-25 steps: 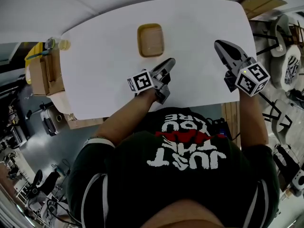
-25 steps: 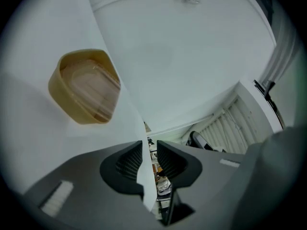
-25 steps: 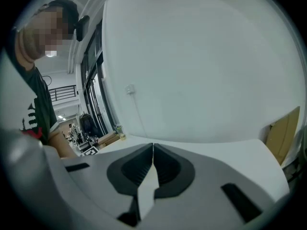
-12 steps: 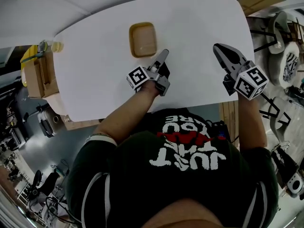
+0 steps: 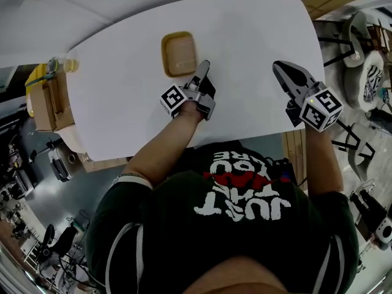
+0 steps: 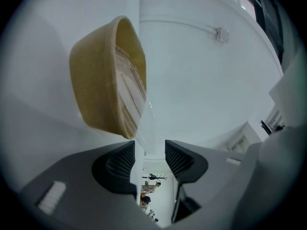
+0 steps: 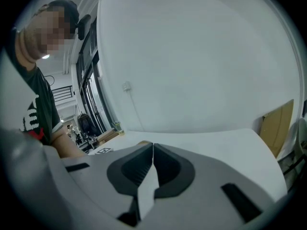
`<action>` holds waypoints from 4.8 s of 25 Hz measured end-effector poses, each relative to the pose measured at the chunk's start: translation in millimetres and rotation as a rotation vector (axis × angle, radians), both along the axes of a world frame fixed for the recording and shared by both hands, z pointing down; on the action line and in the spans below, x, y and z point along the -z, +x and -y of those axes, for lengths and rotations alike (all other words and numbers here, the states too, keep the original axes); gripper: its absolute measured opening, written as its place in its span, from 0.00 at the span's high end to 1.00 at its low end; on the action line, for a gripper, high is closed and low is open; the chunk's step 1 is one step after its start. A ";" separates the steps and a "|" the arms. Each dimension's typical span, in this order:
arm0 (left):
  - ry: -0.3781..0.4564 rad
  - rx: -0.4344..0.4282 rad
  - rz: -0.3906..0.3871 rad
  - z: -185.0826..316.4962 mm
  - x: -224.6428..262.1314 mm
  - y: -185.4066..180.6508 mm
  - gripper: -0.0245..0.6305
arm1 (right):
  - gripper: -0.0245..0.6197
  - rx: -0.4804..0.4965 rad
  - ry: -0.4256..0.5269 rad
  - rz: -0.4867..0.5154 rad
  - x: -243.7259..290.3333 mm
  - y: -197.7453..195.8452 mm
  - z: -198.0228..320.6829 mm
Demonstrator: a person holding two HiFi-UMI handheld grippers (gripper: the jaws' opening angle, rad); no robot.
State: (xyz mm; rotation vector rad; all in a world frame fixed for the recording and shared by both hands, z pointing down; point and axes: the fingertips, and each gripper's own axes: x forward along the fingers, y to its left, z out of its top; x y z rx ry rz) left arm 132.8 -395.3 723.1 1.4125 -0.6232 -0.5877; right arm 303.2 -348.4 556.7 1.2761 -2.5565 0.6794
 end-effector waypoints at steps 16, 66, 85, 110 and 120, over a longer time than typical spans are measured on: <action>0.055 0.004 -0.144 -7.8 33.3 9.4 0.90 | 0.95 0.004 -0.011 -0.016 6.1 -3.2 -12.6; 0.806 -0.008 0.288 93.2 442.6 -269.7 0.90 | 0.95 0.047 0.412 -0.105 276.5 -151.0 85.1; 0.984 -0.004 0.398 101.4 547.2 -286.0 0.90 | 0.95 0.021 0.526 -0.132 379.4 -173.4 107.7; 1.019 -0.029 0.396 89.1 559.0 -276.8 0.90 | 0.95 0.004 0.546 -0.132 389.5 -177.4 101.4; 1.008 -0.020 0.428 91.2 557.1 -279.1 0.90 | 0.95 0.011 0.544 -0.152 388.8 -180.9 101.1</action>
